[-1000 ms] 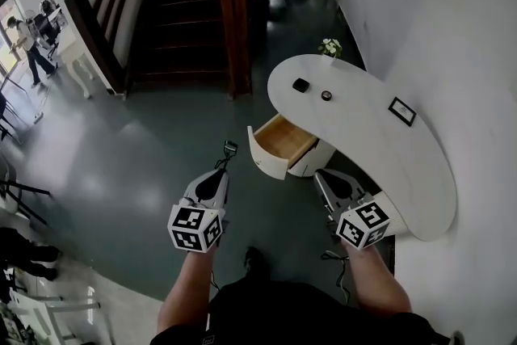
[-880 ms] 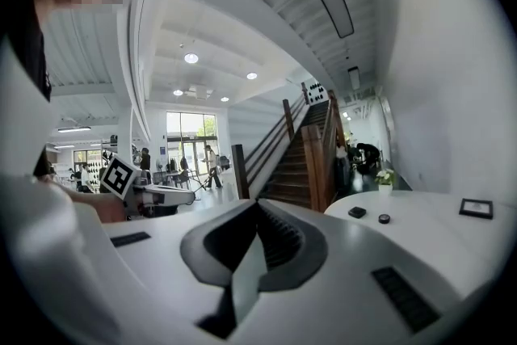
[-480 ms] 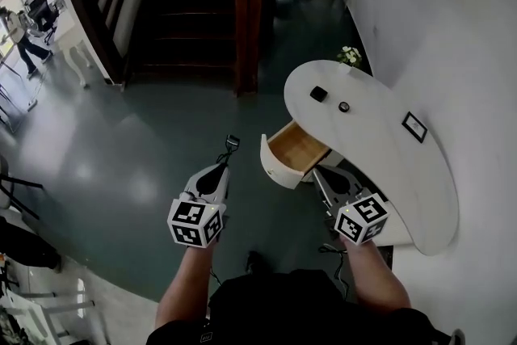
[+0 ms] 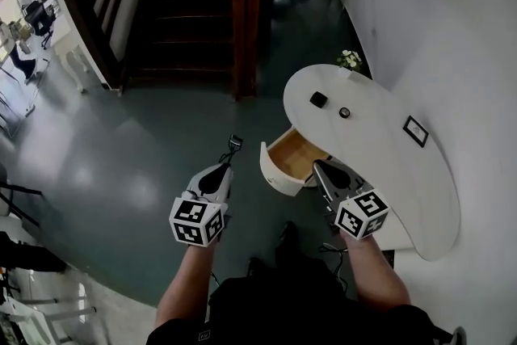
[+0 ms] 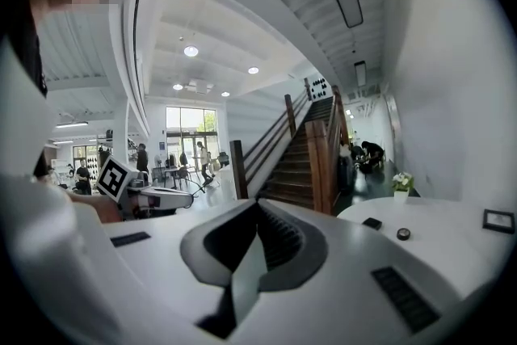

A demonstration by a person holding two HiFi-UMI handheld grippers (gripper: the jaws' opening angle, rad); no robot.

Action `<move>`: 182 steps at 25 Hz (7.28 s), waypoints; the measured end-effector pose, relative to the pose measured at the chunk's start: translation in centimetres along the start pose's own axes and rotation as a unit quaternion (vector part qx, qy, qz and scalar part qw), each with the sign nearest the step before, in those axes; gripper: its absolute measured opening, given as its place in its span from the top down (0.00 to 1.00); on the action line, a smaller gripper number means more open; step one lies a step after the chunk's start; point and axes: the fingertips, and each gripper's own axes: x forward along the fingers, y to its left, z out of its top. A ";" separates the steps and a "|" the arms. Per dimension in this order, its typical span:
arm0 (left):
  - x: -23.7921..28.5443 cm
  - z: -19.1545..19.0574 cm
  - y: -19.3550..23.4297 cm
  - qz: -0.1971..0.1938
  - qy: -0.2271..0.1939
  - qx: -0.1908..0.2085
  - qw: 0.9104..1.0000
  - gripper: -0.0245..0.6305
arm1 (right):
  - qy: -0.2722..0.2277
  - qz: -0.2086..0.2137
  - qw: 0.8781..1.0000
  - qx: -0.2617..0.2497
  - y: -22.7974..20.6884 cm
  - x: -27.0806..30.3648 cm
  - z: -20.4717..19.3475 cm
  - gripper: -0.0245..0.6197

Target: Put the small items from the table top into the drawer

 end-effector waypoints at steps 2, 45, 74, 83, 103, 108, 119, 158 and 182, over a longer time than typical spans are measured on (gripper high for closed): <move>1.1 0.1 -0.1 0.000 0.004 0.003 1.000 0.93 | -0.001 0.004 1.000 0.004 -1.2 0.8 -0.1 0.95; 20.2 -1.1 5.2 -0.027 0.086 0.002 0.996 0.93 | 0.058 0.007 0.997 0.058 -16.3 14.6 -3.0 0.95; 27.9 -15.4 1.3 -0.135 0.260 0.036 0.955 0.93 | 0.123 -0.055 0.982 0.135 -19.6 13.0 -14.4 0.95; 29.8 -20.4 0.1 -0.164 0.320 0.058 0.931 0.93 | 0.142 -0.063 0.976 0.150 -20.2 12.0 -17.3 0.95; 33.1 -30.8 -2.0 -0.275 0.458 0.242 0.810 0.93 | 0.165 -0.087 0.966 0.177 -21.4 11.0 -21.9 0.95; 33.2 -32.6 -2.1 -0.290 0.485 0.293 0.771 0.93 | 0.170 -0.093 0.963 0.186 -21.3 10.9 -22.9 0.95; 35.2 -32.6 -2.4 -0.317 0.481 0.426 0.698 0.93 | 0.171 -0.097 0.962 0.190 -21.6 10.9 -23.3 0.95; 35.9 -33.5 -3.4 -0.356 0.469 0.442 0.677 0.79 | 0.183 -0.100 0.959 0.191 -22.2 8.7 -24.6 0.95; 27.1 -12.1 1.6 -0.210 0.229 0.120 0.943 0.81 | 0.162 -0.088 0.979 0.084 -15.0 10.1 -12.8 0.95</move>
